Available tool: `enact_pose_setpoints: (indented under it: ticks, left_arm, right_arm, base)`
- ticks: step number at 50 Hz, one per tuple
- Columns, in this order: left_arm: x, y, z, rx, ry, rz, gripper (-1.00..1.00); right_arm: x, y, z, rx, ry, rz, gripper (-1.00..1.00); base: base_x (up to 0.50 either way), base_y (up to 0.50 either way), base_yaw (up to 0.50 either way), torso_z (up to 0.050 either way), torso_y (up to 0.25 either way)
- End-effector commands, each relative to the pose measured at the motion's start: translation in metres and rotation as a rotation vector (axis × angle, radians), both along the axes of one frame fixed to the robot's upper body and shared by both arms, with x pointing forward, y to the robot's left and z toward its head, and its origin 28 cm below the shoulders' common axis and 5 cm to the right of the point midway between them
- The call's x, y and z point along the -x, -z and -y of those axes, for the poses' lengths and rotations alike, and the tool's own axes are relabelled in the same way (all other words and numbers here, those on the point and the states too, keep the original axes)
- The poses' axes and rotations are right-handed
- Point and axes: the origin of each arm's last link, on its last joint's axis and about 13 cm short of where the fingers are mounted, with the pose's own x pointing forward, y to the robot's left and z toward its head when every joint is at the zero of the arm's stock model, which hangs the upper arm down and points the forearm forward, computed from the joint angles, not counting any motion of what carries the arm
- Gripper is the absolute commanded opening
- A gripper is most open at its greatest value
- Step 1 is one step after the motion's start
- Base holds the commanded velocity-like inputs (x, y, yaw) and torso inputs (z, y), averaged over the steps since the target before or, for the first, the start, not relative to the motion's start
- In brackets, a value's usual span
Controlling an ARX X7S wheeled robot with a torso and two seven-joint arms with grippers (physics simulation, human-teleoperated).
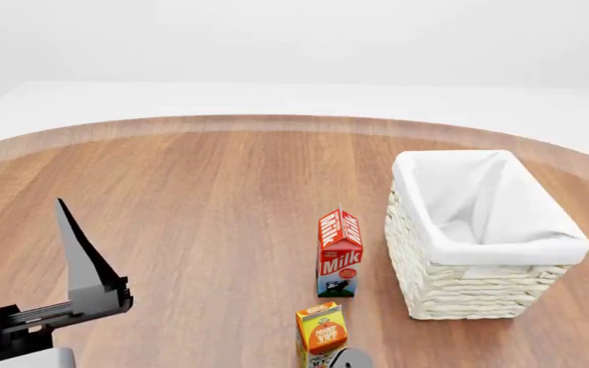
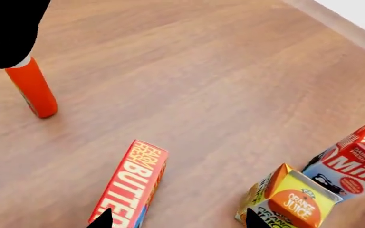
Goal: Pick up the cream cheese box and the butter, and put them in the basket.
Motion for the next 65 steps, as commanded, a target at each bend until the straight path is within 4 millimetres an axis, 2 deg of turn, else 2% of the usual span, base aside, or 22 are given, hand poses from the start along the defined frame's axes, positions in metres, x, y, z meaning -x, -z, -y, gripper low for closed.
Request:
enact_pose_setpoints:
  ticks: [1,13,40,65]
  left_arm:
    - [0.000,0.000,0.000,0.001,0.003,0.000,1.00]
    - [0.000,0.001,-0.001,0.009,0.003,-0.004,1.00]
    - [-0.001,0.002,-0.003,0.012,-0.003,-0.002,1.00]
    - [0.000,0.002,-0.003,0.012,-0.004,-0.001,1.00]
  right_arm:
    - [0.003,-0.003,-0.013,-0.038,-0.027,-0.012,1.00]
    - [0.004,-0.007,-0.026,-0.077,-0.007,-0.039,1.00]
    - [-0.004,0.012,-0.050,-0.284,0.180,-0.234,1.00]
    - [-0.007,0.039,-0.051,-0.205,0.270,-0.223,1.00]
  base:
    - [0.00,0.00,0.00,0.000,0.000]
    - [0.00,0.00,0.00,0.000,0.000]
    - [0.00,0.00,0.00,0.000,0.000]
    - [0.00,0.00,0.00,0.000,0.000]
